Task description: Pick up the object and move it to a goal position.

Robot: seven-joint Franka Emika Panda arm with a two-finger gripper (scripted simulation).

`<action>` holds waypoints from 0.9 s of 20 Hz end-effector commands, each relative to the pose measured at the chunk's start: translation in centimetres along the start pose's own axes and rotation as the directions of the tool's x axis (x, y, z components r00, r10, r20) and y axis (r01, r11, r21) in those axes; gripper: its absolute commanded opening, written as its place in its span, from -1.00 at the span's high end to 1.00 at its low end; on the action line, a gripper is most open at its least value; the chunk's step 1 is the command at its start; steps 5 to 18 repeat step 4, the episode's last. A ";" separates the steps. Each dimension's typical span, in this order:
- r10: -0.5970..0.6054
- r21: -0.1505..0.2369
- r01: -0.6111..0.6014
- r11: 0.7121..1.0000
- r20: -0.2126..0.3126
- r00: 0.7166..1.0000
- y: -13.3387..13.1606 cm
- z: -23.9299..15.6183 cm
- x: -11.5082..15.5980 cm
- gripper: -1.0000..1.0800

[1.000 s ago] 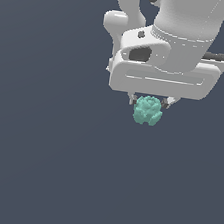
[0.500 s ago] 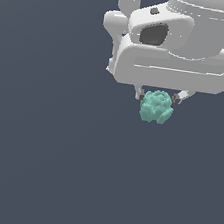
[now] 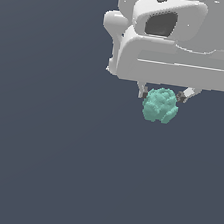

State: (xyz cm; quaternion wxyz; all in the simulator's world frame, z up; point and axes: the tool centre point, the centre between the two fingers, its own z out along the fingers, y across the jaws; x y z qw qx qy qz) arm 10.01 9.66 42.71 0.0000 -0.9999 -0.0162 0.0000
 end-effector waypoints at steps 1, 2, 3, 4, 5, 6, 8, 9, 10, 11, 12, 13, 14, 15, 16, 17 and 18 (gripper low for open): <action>0.000 0.000 0.000 1.000 0.000 1.000 0.0 -0.1 0.1 1.00; 0.000 0.000 0.000 1.000 0.000 1.000 0.0 -0.2 0.1 1.00; 0.000 0.000 0.000 1.000 0.000 1.000 0.0 -0.2 0.1 1.00; 0.000 0.000 0.000 1.000 0.000 1.000 0.0 -0.2 0.1 1.00; 0.000 0.000 0.000 1.000 0.000 1.000 0.0 -0.2 0.1 1.00; 0.000 0.000 0.000 1.000 0.000 1.000 0.0 -0.2 0.1 1.00; 0.000 0.000 0.000 1.000 0.000 1.000 0.0 -0.2 0.1 1.00; 0.000 0.000 0.000 1.000 0.000 1.000 0.0 -0.2 0.1 1.00; 0.000 0.000 0.000 1.000 0.000 1.000 0.0 -0.2 0.1 1.00; 0.000 0.000 0.000 1.000 0.000 1.000 0.0 -0.2 0.1 1.00; 0.000 0.000 0.000 1.000 0.000 1.000 0.0 -0.2 0.1 1.00; 0.000 0.000 0.000 1.000 0.000 1.000 0.0 -0.2 0.1 1.00; 0.000 0.000 0.000 1.000 0.000 1.000 0.0 -0.2 0.1 1.00; 0.000 0.000 0.000 1.000 0.000 1.000 0.0 -0.2 0.1 1.00; 0.000 0.000 0.000 1.000 0.000 1.000 0.0 -0.2 0.1 1.00; 0.000 0.000 0.000 1.000 0.000 1.000 0.0 -0.2 0.1 1.00; 0.000 0.000 0.000 1.000 0.000 1.000 0.0 -0.2 0.1 1.00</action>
